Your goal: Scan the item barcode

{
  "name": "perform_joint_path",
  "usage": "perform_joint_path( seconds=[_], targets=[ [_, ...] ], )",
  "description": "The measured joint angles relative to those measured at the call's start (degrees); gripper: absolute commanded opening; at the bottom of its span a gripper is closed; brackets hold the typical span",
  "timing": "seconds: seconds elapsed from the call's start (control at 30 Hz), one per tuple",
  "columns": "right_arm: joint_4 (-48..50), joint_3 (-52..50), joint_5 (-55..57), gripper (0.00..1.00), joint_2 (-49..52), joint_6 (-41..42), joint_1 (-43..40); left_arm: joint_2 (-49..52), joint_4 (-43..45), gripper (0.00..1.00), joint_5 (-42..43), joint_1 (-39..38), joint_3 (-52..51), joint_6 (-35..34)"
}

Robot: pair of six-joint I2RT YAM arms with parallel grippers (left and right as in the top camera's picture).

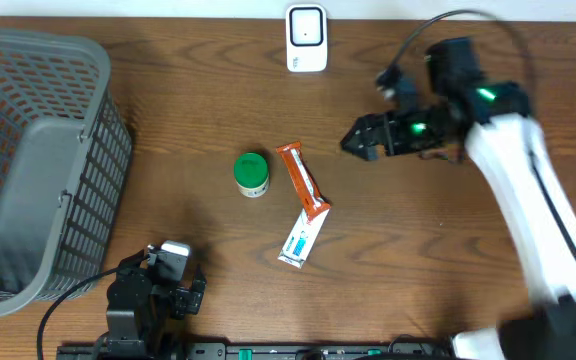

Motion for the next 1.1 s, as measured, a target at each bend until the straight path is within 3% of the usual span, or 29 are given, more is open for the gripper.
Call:
perform_joint_path(
  seconds=[0.1,0.23,0.47,0.6,0.87,1.1],
  targets=[
    [0.11,0.79,3.26,0.99,-8.66,3.87,1.92,0.00,0.00,0.98,0.00,0.00,0.00,0.00],
    [-0.68,-0.26,-1.57,0.99,-11.06,4.24,1.88,0.00,0.00,0.99,0.00,0.00,0.00,0.00],
    [9.99,-12.90,-14.38,0.99,-3.17,1.73,-0.15,0.00,0.00,0.99,0.00,0.00,0.00,0.00],
    [11.82,-15.26,-21.75,0.99,1.70,0.31,-1.18,0.00,0.00,0.98,0.00,0.00,0.00,0.00],
    [20.22,-15.74,-18.99,0.99,5.03,-0.13,-1.18,0.00,0.02,0.98,0.00,0.00,0.00,0.00],
    [24.33,-15.76,-20.48,0.95,17.64,2.25,-1.20,0.00,0.00,0.98,0.00,0.00,0.00,-0.02]
  ],
)
